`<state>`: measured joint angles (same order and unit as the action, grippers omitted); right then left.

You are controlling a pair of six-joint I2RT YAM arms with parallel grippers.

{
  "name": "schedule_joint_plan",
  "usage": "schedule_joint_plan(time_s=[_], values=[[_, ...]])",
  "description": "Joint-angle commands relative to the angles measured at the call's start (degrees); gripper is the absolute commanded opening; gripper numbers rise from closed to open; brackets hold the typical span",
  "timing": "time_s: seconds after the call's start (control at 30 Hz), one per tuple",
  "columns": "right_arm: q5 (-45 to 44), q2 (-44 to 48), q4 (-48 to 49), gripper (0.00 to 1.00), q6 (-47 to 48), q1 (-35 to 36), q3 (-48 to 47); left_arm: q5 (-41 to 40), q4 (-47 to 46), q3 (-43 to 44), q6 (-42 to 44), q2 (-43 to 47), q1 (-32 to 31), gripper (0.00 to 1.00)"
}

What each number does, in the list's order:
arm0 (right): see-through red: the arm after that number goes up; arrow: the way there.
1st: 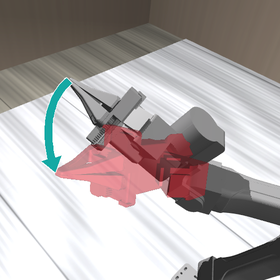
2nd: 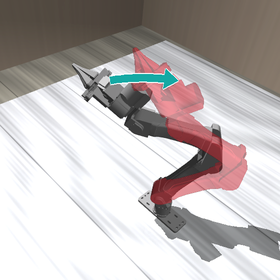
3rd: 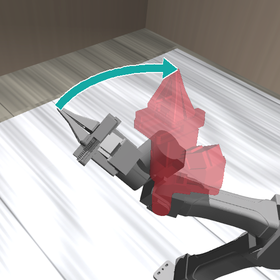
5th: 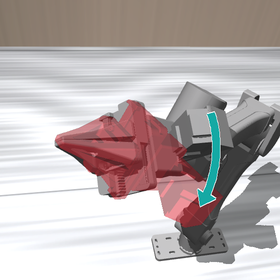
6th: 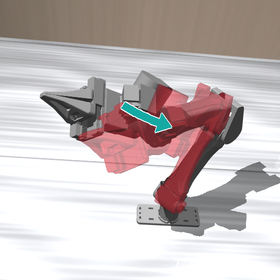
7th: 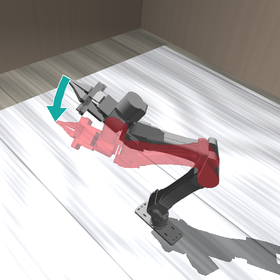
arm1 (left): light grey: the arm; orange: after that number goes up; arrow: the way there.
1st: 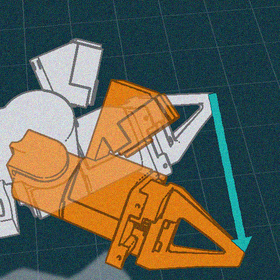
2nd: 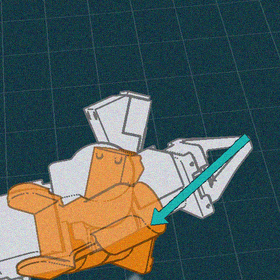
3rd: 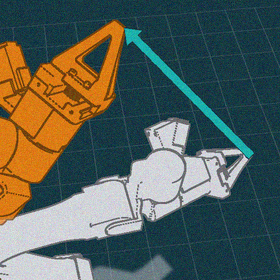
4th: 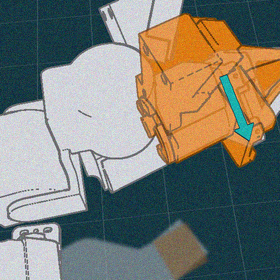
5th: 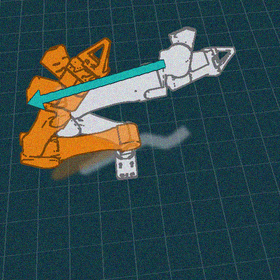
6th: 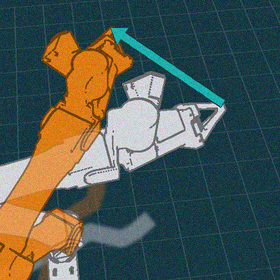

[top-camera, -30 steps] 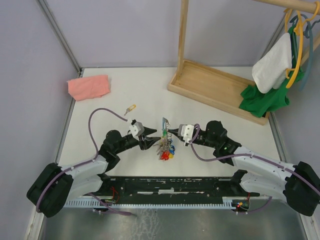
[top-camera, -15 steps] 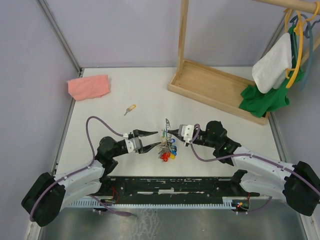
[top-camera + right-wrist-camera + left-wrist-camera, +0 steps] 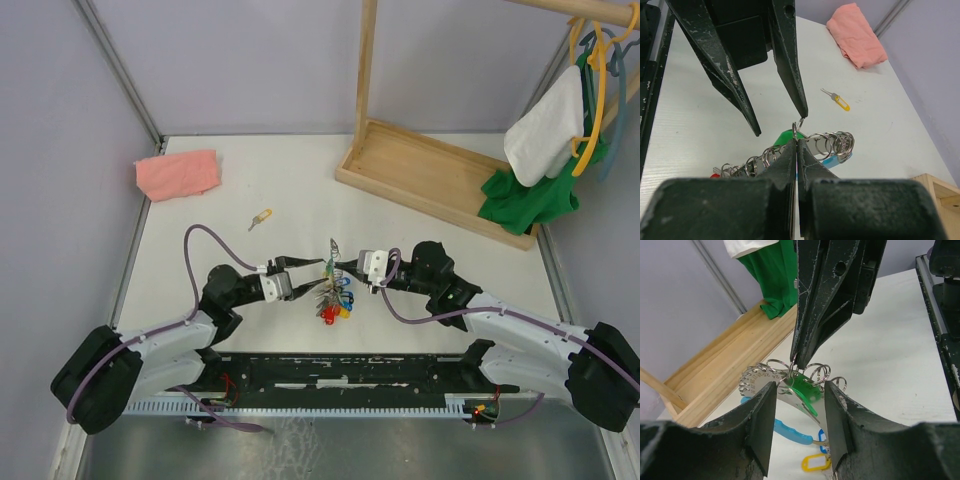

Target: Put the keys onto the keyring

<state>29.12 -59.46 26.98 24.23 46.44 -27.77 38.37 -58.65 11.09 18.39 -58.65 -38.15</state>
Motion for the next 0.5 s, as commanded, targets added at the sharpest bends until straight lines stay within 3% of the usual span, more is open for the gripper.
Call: schedule_joint_plan(time_s=[0.0, 0.47], values=[[1.7, 0.7, 5.2, 0.01, -0.9, -0.1, -1.6, 2.0, -3.7, 2.6, 2.1, -1.4, -0.6, 0.49], [2.1, 0.9, 5.8, 0.01, -2.0, -0.2, -1.5, 5.7, -3.5, 4.6, -0.7, -5.8, -0.8, 0.36]])
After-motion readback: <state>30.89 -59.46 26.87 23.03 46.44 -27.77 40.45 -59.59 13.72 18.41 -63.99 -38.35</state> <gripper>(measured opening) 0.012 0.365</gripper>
